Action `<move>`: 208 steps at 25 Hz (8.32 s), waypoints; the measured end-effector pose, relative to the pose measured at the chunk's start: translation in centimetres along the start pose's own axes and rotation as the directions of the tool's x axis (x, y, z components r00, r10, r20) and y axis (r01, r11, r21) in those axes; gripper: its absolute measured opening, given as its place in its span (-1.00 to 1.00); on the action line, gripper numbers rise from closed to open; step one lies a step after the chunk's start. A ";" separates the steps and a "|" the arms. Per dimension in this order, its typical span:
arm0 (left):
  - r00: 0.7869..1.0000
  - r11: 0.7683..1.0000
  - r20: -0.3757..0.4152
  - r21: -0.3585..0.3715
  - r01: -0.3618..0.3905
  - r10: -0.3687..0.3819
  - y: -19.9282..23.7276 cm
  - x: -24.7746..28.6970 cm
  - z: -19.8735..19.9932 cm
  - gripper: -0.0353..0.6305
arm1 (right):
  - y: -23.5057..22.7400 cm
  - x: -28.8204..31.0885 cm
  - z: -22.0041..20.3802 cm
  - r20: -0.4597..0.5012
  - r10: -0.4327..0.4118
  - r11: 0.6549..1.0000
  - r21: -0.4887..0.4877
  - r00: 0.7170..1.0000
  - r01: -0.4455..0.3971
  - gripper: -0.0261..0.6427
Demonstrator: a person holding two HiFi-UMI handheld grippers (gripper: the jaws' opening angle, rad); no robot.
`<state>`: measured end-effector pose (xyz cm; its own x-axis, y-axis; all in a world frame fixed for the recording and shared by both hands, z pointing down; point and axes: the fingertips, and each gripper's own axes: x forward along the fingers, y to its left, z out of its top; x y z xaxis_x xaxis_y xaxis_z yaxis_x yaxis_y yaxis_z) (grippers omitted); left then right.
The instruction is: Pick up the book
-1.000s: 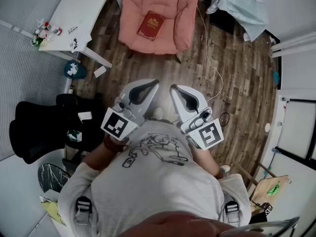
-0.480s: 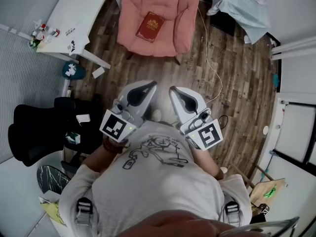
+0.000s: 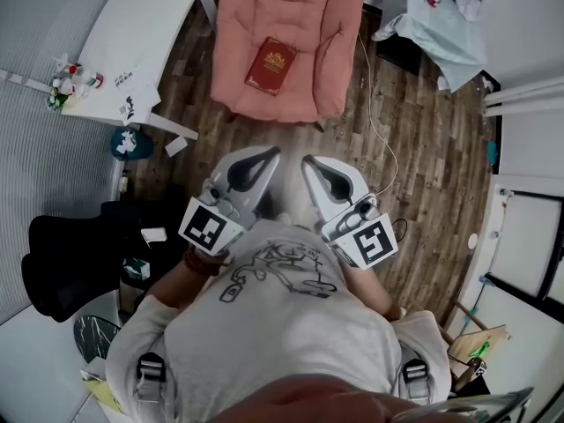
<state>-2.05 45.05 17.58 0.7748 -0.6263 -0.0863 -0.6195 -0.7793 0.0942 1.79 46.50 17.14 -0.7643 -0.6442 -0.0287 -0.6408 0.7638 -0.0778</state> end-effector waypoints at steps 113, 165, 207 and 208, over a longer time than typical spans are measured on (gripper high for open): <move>0.777 0.965 -0.624 -0.247 -0.092 -0.085 53.7 27.7 -57.3 -0.19 | -47.7 35.3 -58.0 -0.567 0.004 0.910 0.344 0.823 0.233 -0.46; 0.604 0.822 -0.777 -0.455 -0.344 -0.177 59.3 24.8 -78.9 0.05 | -47.5 35.4 -78.4 -0.674 0.056 0.811 0.461 0.737 0.361 -0.26; 0.854 0.743 -0.480 -0.643 -0.188 -0.200 54.6 30.6 -50.8 -0.12 | -52.0 33.5 -51.0 -0.522 -0.050 0.868 0.398 0.851 0.296 -0.30; 0.860 0.742 -0.472 -0.645 -0.184 -0.197 54.5 30.7 -49.4 -0.12 | -51.9 33.6 -49.5 -0.515 -0.051 0.872 0.395 0.856 0.290 -0.30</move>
<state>-5.78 -15.64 69.06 0.8474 -0.3758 0.3750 -0.5207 -0.4503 0.7253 5.80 -12.73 69.57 -0.6584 -0.5690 0.4927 -0.7517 0.4633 -0.4694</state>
